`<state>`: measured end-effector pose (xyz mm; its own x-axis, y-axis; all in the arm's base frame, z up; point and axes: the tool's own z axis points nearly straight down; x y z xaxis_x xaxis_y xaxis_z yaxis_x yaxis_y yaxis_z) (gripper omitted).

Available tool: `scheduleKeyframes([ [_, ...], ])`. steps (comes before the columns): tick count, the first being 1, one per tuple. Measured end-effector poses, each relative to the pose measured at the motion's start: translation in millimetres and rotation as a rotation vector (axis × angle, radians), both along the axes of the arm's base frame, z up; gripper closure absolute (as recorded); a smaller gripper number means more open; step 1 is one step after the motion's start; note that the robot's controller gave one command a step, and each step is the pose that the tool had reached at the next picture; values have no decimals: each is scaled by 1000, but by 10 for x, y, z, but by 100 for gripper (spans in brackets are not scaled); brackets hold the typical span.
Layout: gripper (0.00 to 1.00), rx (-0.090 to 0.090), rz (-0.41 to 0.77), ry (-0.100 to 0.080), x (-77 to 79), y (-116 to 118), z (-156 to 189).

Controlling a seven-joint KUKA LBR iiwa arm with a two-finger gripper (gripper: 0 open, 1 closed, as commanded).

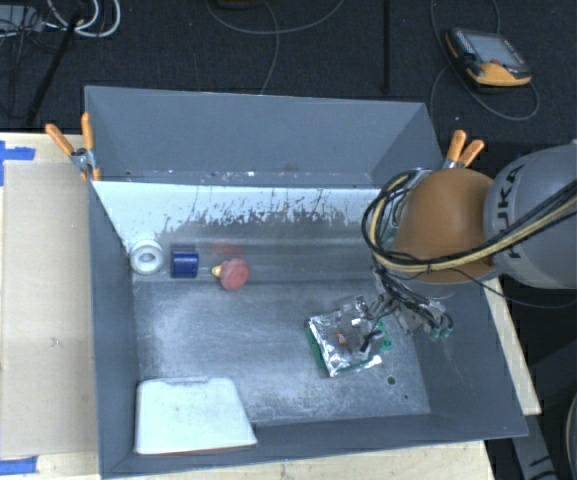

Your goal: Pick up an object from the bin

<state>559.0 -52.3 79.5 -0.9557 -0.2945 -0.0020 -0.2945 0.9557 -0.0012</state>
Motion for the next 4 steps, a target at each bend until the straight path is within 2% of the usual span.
scheduleKeyframes([
  [1,100,0,-2,-5,-433,7,1422],
  [2,100,2,-82,3,498,-51,383],
  [3,0,2,-81,1,495,-51,430],
  [4,0,1,-8,8,112,-26,-124],
])
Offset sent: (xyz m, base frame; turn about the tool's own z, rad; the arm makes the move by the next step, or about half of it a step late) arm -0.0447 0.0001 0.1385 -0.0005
